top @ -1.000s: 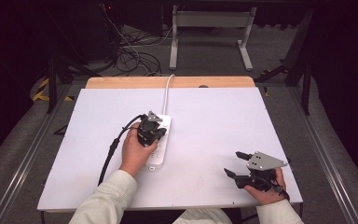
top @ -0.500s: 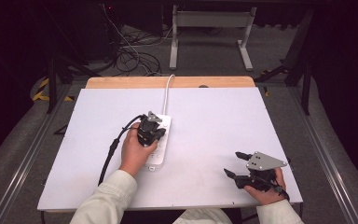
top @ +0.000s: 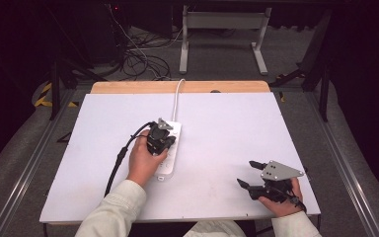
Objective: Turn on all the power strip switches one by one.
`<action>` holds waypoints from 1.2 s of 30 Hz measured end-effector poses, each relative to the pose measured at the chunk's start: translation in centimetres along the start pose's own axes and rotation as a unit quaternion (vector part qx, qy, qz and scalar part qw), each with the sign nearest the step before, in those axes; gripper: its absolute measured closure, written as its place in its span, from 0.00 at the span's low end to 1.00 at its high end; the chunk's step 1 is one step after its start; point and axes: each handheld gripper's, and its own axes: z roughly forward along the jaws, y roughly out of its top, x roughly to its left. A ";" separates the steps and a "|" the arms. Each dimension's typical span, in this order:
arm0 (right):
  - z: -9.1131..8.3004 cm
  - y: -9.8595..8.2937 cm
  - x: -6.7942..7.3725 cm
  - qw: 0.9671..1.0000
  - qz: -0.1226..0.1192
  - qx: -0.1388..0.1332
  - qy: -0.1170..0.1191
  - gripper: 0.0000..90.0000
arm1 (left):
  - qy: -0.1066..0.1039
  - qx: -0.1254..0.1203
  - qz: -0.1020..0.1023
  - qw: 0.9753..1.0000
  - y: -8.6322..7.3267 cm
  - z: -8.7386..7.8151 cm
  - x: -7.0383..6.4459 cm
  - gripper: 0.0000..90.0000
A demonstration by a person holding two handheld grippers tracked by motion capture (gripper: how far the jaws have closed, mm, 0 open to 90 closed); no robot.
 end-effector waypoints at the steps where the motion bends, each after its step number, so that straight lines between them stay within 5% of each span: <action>1: 0.0 0.0 0.0 1.000 0.000 0.000 0.000 0.32 | 0.000 0.000 -0.001 1.000 0.0 0.0 0.0 1.00; 27: 0.0 0.0 0.0 1.000 0.001 -0.001 0.000 0.32 | 0.000 0.022 -0.006 1.000 0.7 -0.1 0.0 1.00; 31: 0.0 0.0 -0.1 1.000 0.003 0.000 0.000 0.32 | -0.007 0.008 -0.003 1.000 1.0 -0.5 -0.2 1.00; 36: 0.1 -0.1 -0.1 1.000 0.002 0.001 0.000 0.32 | 0.008 -0.008 -0.003 1.000 1.4 -0.5 0.1 1.00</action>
